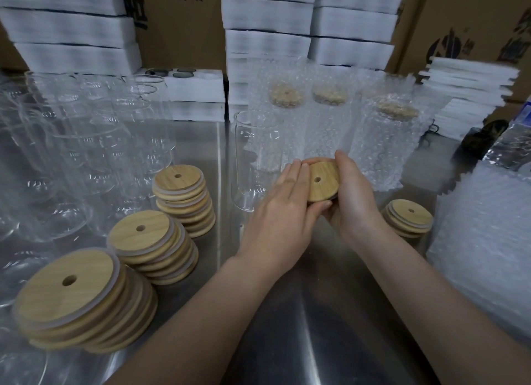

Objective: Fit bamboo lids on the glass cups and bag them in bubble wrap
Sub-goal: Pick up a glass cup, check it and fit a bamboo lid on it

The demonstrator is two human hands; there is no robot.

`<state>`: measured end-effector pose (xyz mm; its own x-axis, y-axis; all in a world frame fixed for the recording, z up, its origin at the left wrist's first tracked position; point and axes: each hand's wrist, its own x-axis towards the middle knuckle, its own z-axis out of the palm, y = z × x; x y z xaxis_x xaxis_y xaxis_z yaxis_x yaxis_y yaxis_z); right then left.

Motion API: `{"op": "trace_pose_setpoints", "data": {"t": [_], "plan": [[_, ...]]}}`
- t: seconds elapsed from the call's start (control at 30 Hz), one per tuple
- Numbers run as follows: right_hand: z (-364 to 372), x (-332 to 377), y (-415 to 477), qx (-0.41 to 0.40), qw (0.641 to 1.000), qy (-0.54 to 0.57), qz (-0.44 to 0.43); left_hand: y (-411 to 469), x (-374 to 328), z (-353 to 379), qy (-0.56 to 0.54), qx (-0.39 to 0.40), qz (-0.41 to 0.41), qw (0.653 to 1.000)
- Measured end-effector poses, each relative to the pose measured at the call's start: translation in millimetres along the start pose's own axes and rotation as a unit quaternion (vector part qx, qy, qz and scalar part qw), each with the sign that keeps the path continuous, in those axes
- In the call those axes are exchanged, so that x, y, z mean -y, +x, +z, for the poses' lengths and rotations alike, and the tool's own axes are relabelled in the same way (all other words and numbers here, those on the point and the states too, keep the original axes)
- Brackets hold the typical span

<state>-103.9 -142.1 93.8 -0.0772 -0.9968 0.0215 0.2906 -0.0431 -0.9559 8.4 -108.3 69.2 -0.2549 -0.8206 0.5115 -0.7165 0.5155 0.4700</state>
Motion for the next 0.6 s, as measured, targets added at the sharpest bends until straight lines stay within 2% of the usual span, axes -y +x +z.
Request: {"op": "trace_pose_setpoints", "data": {"t": [0.3,0.6], "plan": [[0.9,1.4,-1.1,0.025,0.998,-0.052,-0.029,-1.4,3.5,3.6,-0.016,0.002,0.046,0.999],[-2.0,-2.5,2.3,0.013,0.997,-0.074,-0.012,-0.6,2.1,1.8,-0.047,-0.011,0.095,0.994]]}}
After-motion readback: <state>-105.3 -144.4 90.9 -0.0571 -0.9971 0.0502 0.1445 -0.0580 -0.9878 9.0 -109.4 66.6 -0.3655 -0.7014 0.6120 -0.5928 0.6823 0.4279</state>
